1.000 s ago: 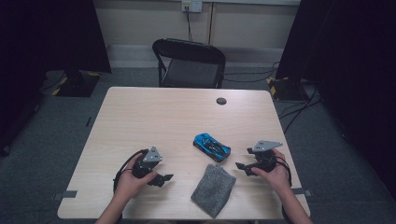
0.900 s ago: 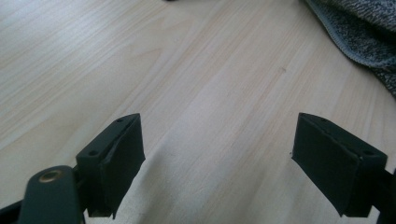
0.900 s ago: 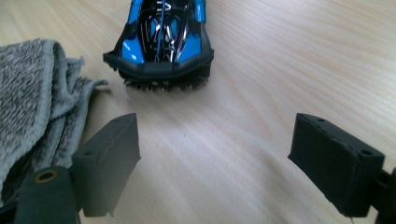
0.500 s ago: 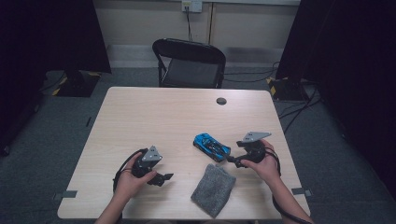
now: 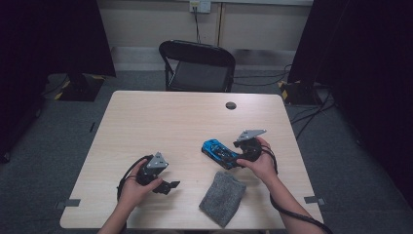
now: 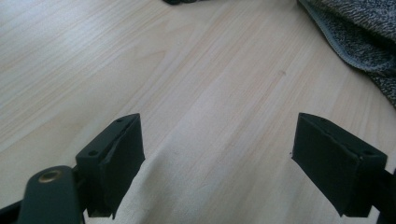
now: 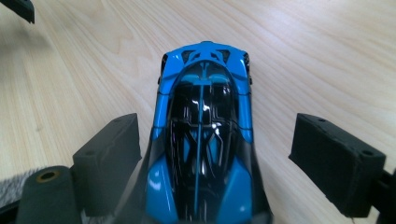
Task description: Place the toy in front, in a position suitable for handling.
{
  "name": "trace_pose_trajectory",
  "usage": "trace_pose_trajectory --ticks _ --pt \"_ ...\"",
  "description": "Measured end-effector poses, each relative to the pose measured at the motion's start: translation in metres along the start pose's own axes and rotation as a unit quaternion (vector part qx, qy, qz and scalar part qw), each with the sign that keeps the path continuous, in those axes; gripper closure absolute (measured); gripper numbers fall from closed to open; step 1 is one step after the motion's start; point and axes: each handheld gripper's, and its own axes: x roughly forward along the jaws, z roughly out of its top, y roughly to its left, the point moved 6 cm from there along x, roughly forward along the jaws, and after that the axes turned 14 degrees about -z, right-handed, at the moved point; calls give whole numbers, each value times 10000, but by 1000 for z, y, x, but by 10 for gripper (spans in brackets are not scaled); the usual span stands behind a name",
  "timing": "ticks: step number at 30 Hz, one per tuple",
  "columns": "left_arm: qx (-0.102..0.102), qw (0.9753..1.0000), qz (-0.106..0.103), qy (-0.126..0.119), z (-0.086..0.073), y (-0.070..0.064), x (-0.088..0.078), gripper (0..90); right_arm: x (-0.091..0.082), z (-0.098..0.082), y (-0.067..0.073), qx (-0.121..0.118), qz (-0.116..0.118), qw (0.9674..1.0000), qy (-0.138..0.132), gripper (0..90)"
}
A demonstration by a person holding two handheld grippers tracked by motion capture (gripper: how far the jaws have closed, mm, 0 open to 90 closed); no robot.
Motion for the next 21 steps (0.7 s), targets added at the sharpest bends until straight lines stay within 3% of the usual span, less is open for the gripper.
trace_pose_trajectory --ticks 12,21 --pt "-4 10000 32 -11 -1 2 0 161 31 6 14 20 23 9996 286 150" --pt "-22 10000 27 -15 -1 3 -2 161 40 3 17 1 -38 9992 408 170"
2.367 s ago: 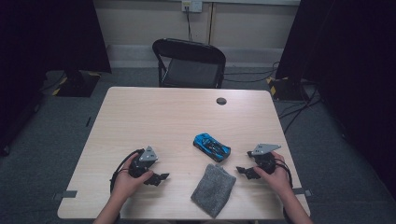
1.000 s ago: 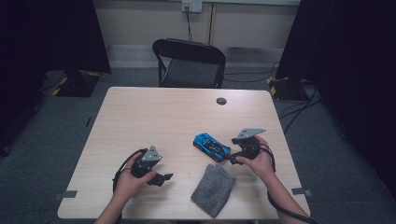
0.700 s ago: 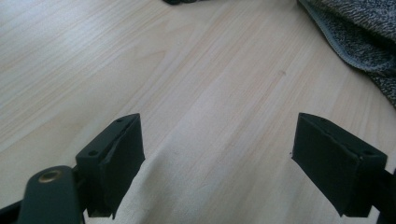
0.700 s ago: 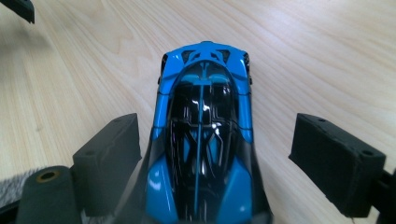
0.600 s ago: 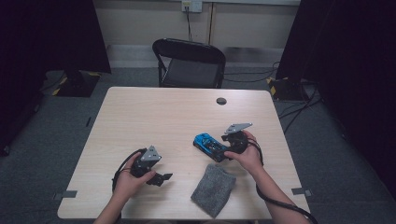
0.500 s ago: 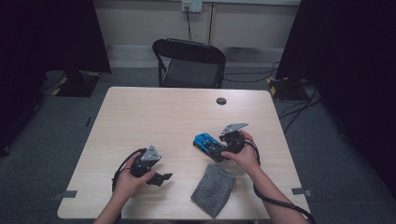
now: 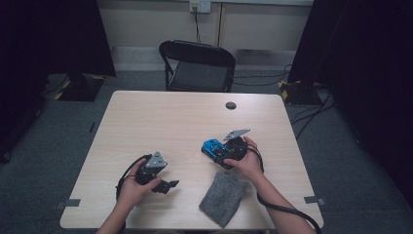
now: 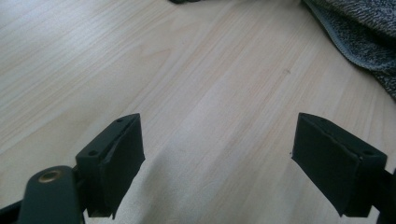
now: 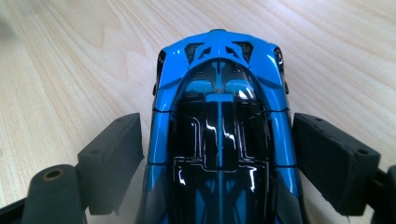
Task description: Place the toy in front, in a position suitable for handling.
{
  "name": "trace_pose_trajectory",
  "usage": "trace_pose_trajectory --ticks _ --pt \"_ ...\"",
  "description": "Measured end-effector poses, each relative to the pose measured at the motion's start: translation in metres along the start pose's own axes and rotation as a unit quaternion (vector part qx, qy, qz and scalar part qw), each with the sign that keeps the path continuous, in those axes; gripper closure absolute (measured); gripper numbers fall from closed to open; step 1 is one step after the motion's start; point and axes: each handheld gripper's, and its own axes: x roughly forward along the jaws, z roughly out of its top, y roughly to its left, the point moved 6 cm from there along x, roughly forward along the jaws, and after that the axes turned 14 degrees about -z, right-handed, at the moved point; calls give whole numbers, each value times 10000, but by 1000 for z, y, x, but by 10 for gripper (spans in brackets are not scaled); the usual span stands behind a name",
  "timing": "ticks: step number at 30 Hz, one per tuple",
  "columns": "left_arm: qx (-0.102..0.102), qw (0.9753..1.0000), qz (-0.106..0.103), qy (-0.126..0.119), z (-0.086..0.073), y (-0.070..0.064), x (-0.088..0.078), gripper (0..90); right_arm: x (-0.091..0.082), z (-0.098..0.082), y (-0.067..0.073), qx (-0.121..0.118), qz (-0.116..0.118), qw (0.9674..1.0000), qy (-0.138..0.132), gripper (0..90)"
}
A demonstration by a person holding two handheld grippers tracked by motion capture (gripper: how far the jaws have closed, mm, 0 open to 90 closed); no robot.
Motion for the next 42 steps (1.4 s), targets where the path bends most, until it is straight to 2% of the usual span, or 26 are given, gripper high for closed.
trace_pose_trajectory --ticks 15,19,24,38,42 --pt "-2 10000 -1 11 0 0 0 162 6 2 4 -73 -71 9999 84 172" --pt "-5 10000 16 -10 0 0 -1 161 7 3 5 -107 -145 9998 82 173" --pt "2 10000 50 -4 0 0 -2 161 8 3 7 -303 -342 9989 125 178" --pt "0 10000 50 16 -1 1 -4 162 8 4 7 -290 -351 9988 161 186" --pt "1 10000 76 7 -1 1 -3 162 7 5 7 -199 -289 9992 210 187"
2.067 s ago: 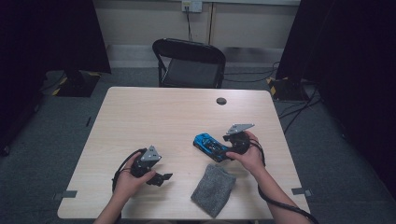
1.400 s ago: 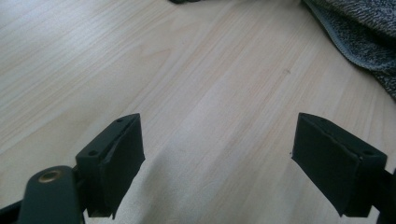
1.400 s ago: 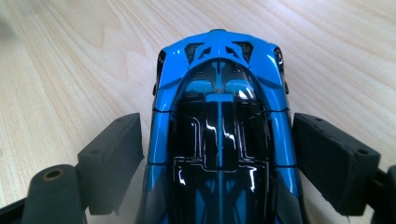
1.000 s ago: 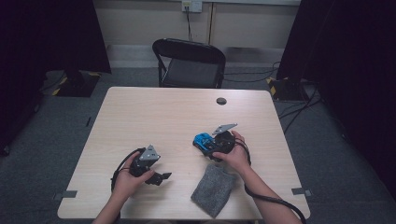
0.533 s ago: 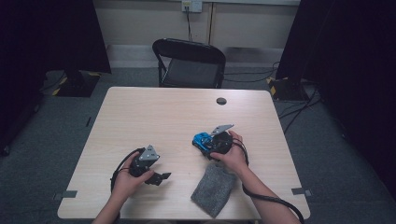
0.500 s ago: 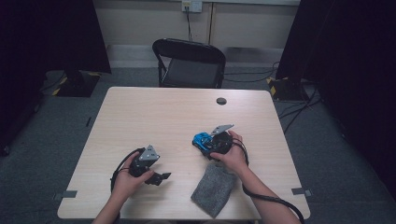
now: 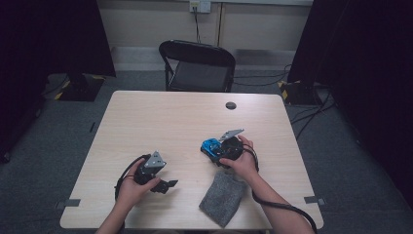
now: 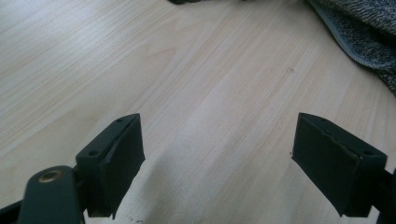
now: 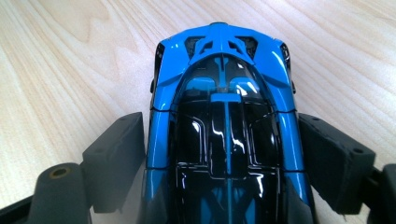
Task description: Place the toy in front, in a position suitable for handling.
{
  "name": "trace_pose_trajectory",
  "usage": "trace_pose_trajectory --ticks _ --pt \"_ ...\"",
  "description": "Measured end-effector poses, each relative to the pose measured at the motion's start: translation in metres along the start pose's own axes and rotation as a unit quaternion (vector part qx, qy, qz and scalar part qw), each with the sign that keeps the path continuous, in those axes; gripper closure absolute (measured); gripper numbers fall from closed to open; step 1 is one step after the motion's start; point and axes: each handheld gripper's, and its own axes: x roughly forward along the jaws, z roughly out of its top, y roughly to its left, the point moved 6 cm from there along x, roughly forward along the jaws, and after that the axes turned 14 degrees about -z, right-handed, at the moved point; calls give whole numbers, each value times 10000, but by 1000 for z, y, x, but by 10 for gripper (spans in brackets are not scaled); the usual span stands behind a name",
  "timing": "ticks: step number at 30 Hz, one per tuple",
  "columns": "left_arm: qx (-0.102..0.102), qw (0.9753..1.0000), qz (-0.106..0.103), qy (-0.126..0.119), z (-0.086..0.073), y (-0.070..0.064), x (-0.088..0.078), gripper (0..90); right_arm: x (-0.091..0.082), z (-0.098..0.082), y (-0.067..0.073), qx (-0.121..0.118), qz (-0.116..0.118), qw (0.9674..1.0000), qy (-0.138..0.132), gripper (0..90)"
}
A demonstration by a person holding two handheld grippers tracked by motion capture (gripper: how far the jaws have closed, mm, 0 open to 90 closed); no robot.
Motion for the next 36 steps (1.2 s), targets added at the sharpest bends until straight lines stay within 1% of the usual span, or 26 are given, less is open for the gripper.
trace_pose_trajectory --ticks 2,4,7,9,12,13,16,18,21,23,25,27,28,29,32,34,35,36 --pt "-13 10000 -25 -10 0 0 1 162 -2 2 -1 61 30 10000 -47 188" --pt "-20 10000 -31 -8 0 0 1 162 -5 6 -2 16 11 10000 -98 188" --pt "-9 10000 -31 -7 0 0 2 162 -6 9 -2 -9 9 10000 -39 189" --pt "14 10000 -19 3 1 0 1 162 -5 8 -4 -36 22 10000 -2 188" --pt "18 10000 -24 4 0 -1 0 162 -1 1 -5 -12 13 9999 106 187" --pt "21 10000 -20 12 0 -1 -1 162 -1 -1 -5 9 14 10000 58 187" --pt "-1 10000 -16 25 -1 -1 -1 162 -2 -2 -5 42 57 9999 79 183" --pt "23 10000 3 1 1 0 -1 162 -2 -2 -6 -33 32 9999 139 180" --pt "23 10000 0 -24 1 -1 -1 163 -2 -2 -6 -54 43 9998 163 179" --pt "23 10000 -7 -9 1 -1 0 162 -2 -2 -5 -203 -33 9996 205 178" --pt "30 10000 -8 42 0 -1 -1 162 -2 -2 -6 -153 -40 9996 219 180" --pt "36 10000 -16 50 0 -1 -1 162 -3 0 -8 -34 -23 9997 247 199" --pt "36 10000 -5 21 0 -1 0 162 -4 0 -8 -15 -19 9997 239 207" --pt "28 10000 -3 3 1 -1 0 162 -4 1 -9 -32 -34 9996 287 205" --pt "22 10000 -16 22 1 -1 0 162 -4 5 -7 2 27 9995 321 206" --pt "27 10000 -31 38 1 -2 0 162 -1 6 -5 -27 -36 9994 335 208" --pt "37 10000 -27 46 1 -2 0 162 0 6 -4 -43 -84 9992 381 224" --pt "41 10000 -21 47 1 -2 0 163 2 6 -4 -50 -137 9992 369 236"
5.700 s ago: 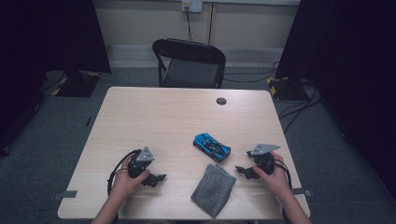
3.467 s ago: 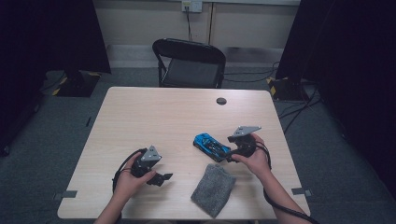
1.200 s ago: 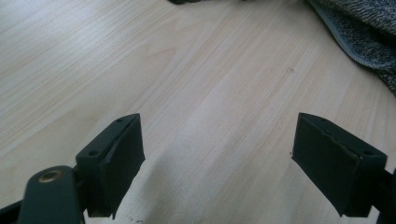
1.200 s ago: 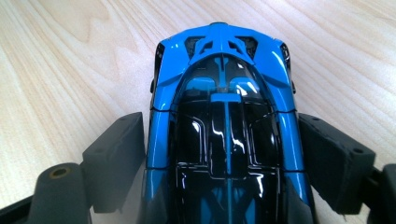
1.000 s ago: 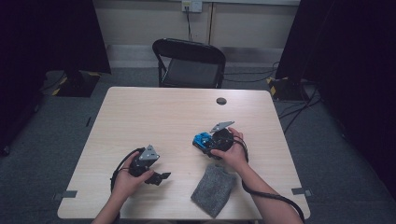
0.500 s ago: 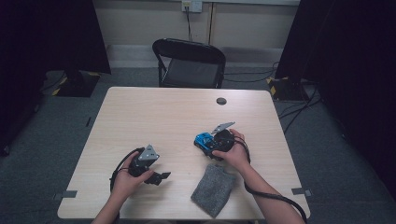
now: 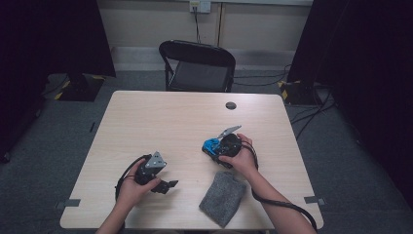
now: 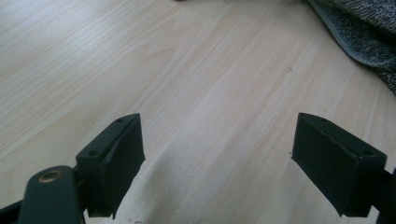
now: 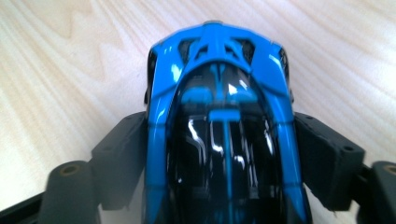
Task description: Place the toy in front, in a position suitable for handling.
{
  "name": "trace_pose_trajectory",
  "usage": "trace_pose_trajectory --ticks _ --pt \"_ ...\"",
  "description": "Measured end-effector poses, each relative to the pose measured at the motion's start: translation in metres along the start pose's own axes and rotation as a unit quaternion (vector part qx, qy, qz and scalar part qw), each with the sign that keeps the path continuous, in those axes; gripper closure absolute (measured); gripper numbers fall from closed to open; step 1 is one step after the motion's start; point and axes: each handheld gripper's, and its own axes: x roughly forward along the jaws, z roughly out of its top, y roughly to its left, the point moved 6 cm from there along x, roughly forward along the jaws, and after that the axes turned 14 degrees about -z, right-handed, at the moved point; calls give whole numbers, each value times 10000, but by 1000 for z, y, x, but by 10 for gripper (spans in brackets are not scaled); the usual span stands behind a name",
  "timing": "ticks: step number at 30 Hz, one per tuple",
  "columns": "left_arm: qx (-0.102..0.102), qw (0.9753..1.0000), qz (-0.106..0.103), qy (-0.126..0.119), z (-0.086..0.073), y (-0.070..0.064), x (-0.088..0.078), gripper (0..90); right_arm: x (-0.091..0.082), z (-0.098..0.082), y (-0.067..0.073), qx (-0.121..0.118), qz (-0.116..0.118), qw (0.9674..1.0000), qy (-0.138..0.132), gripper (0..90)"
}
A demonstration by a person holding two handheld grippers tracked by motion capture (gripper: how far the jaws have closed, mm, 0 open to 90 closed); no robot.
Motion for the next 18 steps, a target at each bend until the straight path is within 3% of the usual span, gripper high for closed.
trace_pose_trajectory --ticks 5,18 --pt "-6 10000 33 -61 0 0 -1 163 1 0 0 31 -62 9999 -109 256" --pt "13 10000 55 -76 1 0 -3 163 -2 2 -3 68 -107 9999 -46 262"
